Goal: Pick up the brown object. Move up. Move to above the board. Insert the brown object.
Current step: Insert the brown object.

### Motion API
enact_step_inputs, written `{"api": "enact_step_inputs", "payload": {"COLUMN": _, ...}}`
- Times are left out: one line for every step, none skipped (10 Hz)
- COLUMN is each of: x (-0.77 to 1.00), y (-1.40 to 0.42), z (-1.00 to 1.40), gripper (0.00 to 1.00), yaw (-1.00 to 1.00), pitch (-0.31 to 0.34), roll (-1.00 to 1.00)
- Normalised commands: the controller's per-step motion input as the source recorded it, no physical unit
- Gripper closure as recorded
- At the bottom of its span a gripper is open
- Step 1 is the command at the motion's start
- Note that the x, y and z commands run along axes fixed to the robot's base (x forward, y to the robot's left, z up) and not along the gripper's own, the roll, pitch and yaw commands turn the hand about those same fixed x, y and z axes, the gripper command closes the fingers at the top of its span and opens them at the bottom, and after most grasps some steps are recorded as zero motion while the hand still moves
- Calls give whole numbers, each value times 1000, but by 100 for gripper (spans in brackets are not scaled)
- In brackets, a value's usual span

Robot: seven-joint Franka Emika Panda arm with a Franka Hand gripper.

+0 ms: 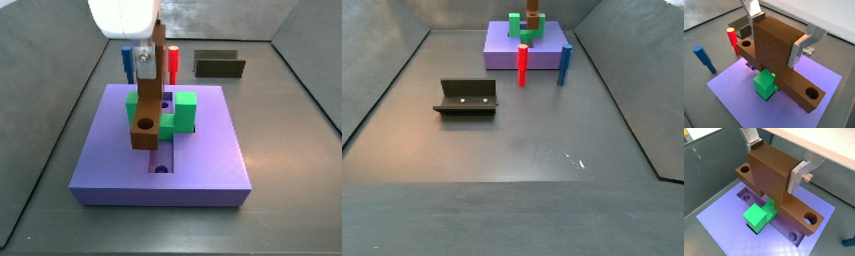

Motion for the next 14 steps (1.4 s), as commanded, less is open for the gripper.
{"api": "enact_step_inputs", "payload": {"x": 189, "y": 0, "z": -240, "gripper": 100, "yaw": -11, "pitch": 0, "roll": 0}}
{"api": "enact_step_inputs", "payload": {"x": 169, "y": 0, "z": -249, "gripper": 100, "yaw": -14, "pitch": 0, "roll": 0}}
{"api": "enact_step_inputs", "payload": {"x": 140, "y": 0, "z": -260, "gripper": 100, "yaw": 0, "pitch": 0, "roll": 29}}
{"api": "enact_step_inputs", "payload": {"x": 40, "y": 0, "z": -271, "gripper": 100, "yaw": 0, "pitch": 0, "roll": 81}}
{"api": "enact_step_inputs", "payload": {"x": 0, "y": 0, "z": -243, "gripper": 100, "yaw": 0, "pitch": 0, "roll": 131}}
{"api": "enact_step_inputs", "payload": {"x": 40, "y": 0, "z": -237, "gripper": 100, "yaw": 0, "pitch": 0, "roll": 151}}
{"api": "enact_step_inputs", "payload": {"x": 34, "y": 0, "z": -223, "gripper": 100, "yaw": 0, "pitch": 0, "roll": 163}}
{"api": "enact_step_inputs", "payload": {"x": 223, "y": -74, "z": -109, "gripper": 100, "yaw": 0, "pitch": 0, "roll": 159}}
{"api": "enact_step_inputs", "payload": {"x": 254, "y": -86, "z": -86, "gripper": 100, "yaw": 0, "pitch": 20, "roll": 171}}
{"api": "enact_step_inputs", "payload": {"x": 237, "y": -49, "z": -69, "gripper": 100, "yaw": 0, "pitch": 21, "roll": 136}}
{"api": "enact_step_inputs", "payload": {"x": 169, "y": 0, "z": -146, "gripper": 100, "yaw": 0, "pitch": 31, "roll": 133}}
{"api": "enact_step_inputs", "payload": {"x": 26, "y": 14, "z": -211, "gripper": 100, "yaw": 0, "pitch": 27, "roll": 129}}
{"api": "enact_step_inputs", "payload": {"x": -57, "y": 34, "z": -243, "gripper": 100, "yaw": -9, "pitch": 20, "roll": 146}}
{"api": "enact_step_inputs", "payload": {"x": -263, "y": 14, "z": -346, "gripper": 100, "yaw": -43, "pitch": 0, "roll": 139}}
